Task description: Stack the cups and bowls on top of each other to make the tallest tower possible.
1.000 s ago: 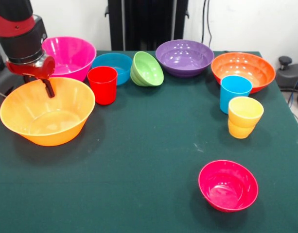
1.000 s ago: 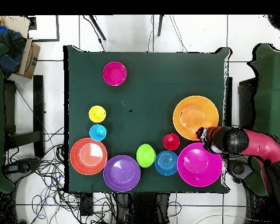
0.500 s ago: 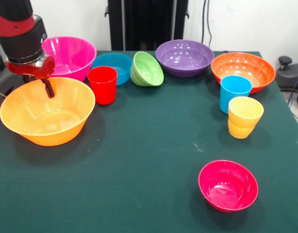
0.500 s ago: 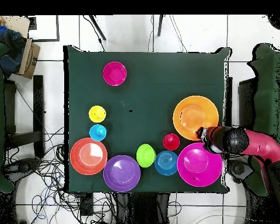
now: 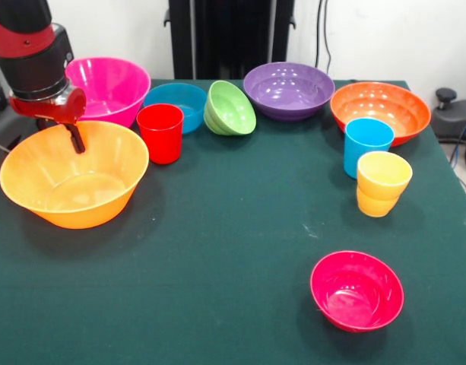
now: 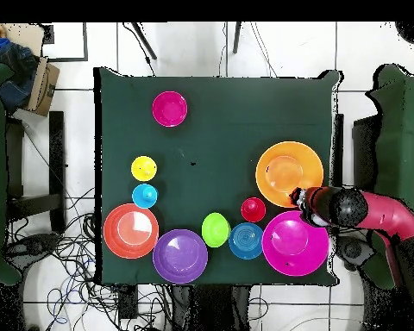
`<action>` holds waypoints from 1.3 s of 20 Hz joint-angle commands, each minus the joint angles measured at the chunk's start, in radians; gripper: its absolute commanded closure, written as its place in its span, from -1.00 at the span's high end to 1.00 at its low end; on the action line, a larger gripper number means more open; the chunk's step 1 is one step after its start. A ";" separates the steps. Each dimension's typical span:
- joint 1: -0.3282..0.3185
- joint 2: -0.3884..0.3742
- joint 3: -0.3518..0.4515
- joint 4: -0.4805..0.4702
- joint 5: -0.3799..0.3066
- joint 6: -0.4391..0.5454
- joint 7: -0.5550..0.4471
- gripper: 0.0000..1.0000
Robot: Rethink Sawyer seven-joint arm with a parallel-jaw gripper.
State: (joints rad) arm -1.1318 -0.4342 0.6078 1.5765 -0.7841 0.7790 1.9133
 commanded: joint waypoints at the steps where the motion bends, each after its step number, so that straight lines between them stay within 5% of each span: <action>1: 0.027 0.013 0.024 -0.023 -0.083 -0.015 -0.304 1.00; 25: 0.028 0.012 0.021 -0.029 -0.082 -0.004 -0.300 1.00; 26: 0.029 0.012 0.021 -0.029 -0.081 -0.003 -0.300 -1.00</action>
State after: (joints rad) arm -1.1321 -0.4344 0.6115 1.5760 -0.7853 0.7774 1.9134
